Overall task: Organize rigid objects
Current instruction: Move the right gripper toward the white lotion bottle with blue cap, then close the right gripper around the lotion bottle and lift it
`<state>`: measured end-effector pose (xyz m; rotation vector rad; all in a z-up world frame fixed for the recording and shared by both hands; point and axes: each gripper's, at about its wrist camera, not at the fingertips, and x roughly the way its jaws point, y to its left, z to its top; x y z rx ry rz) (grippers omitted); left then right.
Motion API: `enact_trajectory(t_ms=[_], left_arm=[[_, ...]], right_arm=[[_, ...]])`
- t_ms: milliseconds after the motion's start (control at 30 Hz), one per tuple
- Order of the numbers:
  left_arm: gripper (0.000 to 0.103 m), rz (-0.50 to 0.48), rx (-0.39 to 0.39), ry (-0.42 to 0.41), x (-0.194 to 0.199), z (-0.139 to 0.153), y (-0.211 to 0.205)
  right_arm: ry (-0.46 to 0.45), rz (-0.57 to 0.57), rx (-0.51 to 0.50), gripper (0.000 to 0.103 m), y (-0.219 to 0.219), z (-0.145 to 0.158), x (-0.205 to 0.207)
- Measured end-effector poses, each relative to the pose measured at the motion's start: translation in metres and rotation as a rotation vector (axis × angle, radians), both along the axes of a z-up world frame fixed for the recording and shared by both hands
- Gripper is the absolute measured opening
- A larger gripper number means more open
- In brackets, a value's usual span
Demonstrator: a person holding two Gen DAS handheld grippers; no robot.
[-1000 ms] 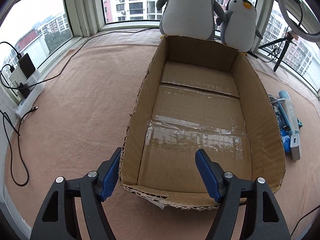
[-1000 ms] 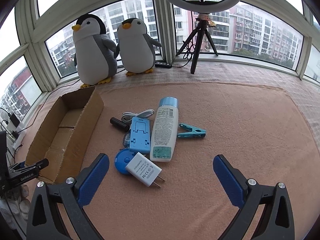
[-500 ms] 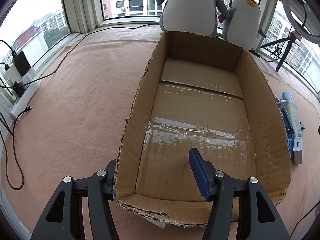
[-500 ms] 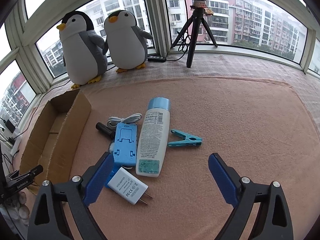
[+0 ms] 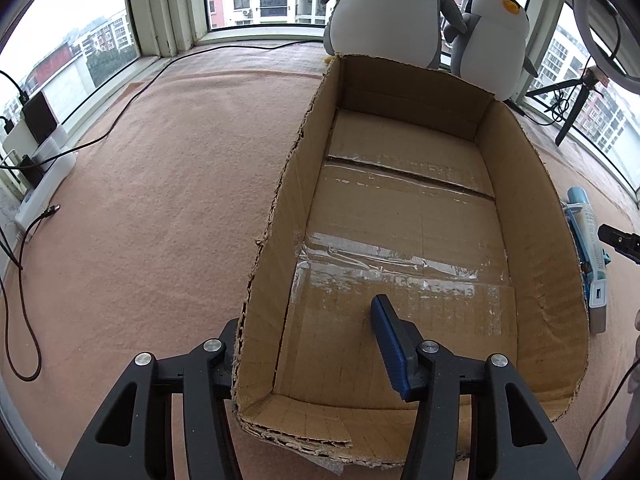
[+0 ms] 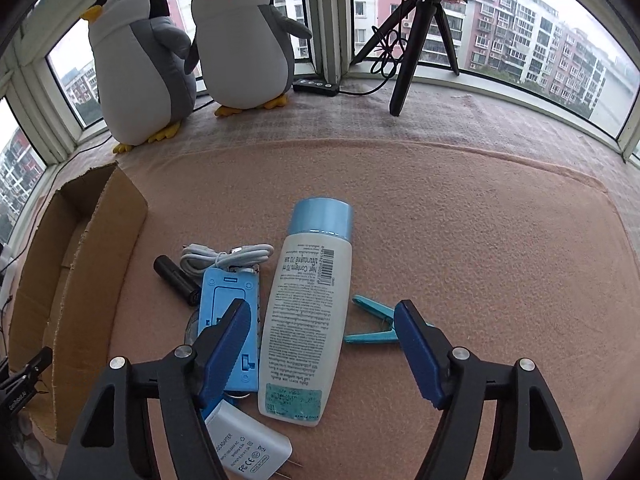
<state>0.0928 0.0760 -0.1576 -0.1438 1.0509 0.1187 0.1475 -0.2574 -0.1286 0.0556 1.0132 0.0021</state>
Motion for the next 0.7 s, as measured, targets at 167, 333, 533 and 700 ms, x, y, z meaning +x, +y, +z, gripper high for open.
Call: enact_trajectory(t_ms=[167,333,533,700], left_arm=[[0.055,0.0,0.002,-0.002,-0.001,0.0,0.0],[0.055,0.0,0.001,-0.003,-0.001,0.0,0.0],[0.055,0.002,-0.006,-0.004,-0.002,0.0,0.0],[0.055,0.003,-0.01,-0.004,-0.002,0.0,0.001]], right_arm=[[0.029,0.01,-0.017,0.065,0.004,-0.008,0.009],[0.051,0.017,-0.043,0.059,0.007,-0.014,0.016],[0.064,0.058,-0.106,0.059,0.015,-0.017,0.024],[0.087,0.082,-0.169,0.047,0.009,-0.023,0.028]])
